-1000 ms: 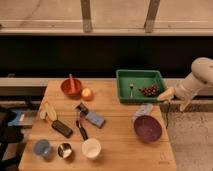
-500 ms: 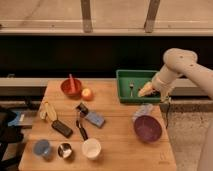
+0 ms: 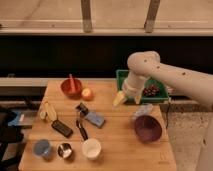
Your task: Place sponge in tray
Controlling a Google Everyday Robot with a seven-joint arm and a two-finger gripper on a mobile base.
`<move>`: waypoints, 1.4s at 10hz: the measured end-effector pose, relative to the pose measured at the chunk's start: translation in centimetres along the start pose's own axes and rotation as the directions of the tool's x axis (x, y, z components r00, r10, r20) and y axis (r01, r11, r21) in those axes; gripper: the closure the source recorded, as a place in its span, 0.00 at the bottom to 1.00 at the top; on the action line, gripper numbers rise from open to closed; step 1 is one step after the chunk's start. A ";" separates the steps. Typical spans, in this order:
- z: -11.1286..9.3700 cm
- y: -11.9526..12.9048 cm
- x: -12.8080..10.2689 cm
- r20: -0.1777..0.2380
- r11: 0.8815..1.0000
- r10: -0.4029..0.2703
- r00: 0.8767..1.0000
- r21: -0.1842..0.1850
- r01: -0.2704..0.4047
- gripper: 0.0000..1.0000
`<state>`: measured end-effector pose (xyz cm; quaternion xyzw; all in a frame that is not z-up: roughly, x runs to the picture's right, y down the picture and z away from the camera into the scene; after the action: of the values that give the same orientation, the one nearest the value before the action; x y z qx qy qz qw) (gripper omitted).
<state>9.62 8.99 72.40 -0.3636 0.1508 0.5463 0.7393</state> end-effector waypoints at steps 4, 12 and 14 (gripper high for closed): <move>2.7 9.5 2.3 -0.072 0.962 -0.274 0.959 -0.022 0.273 0.22; 4.6 10.8 2.0 -0.113 0.954 -0.297 0.948 0.009 0.300 0.22; 5.7 12.2 0.0 -0.115 0.946 -0.322 0.940 0.008 0.325 0.22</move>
<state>-2.56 14.65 71.78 -0.4034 0.1375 0.3942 0.8143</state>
